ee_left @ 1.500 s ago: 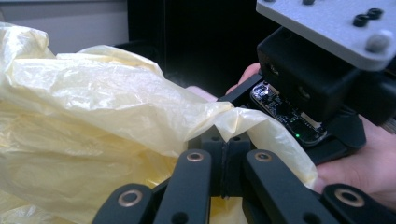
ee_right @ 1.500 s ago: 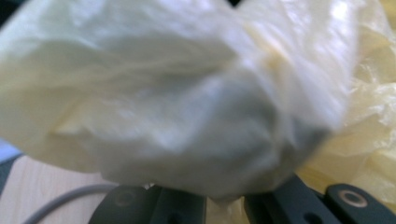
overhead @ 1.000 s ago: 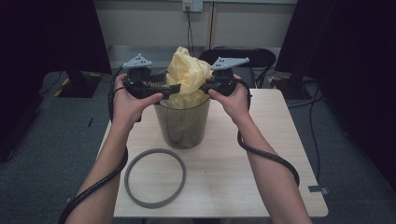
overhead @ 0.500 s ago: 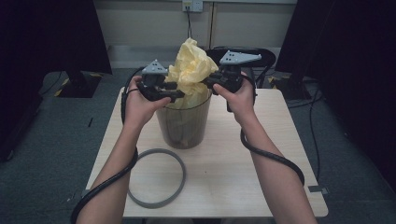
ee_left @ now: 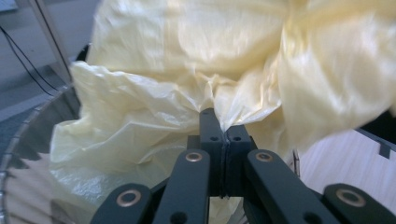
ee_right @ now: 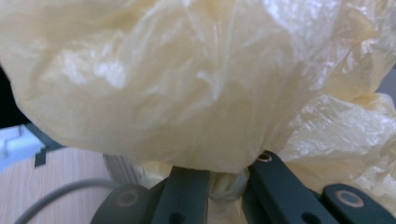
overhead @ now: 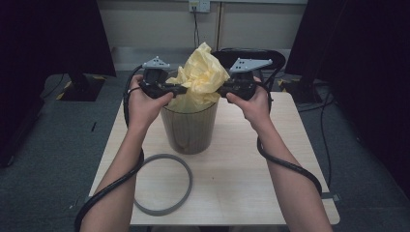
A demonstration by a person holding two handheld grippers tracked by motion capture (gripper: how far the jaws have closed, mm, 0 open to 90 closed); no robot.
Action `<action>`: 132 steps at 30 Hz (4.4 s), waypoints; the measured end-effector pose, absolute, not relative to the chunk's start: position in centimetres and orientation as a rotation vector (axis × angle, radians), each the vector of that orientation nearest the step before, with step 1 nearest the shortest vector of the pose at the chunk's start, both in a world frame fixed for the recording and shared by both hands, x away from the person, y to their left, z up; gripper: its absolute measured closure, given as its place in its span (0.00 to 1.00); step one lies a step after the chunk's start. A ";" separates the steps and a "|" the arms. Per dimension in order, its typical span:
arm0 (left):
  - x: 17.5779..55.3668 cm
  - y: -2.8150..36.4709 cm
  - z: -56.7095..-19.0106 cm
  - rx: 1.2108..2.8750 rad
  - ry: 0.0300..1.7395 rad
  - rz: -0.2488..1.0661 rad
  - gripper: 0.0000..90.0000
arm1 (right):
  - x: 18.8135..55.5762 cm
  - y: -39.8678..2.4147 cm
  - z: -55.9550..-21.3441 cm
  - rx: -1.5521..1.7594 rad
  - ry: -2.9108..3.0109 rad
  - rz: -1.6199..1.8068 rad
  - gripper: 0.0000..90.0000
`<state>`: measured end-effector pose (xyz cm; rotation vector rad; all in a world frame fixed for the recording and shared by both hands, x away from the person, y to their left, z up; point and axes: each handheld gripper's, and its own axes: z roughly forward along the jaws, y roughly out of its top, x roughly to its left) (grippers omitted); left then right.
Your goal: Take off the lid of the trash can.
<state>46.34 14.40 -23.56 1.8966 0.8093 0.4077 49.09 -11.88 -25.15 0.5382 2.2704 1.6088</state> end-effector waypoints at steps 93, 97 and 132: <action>45.5 13.6 -22.4 1.989 0.737 0.427 1.00 | 48.4 -9.2 -25.5 0.473 2.393 1.584 0.92; 45.5 13.4 -22.4 1.941 0.716 0.369 1.00 | 48.4 -8.8 -25.5 0.485 2.378 1.570 0.66; 44.5 15.6 -23.1 1.991 0.829 0.529 0.25 | 48.6 -9.6 -25.9 0.623 2.318 1.538 0.97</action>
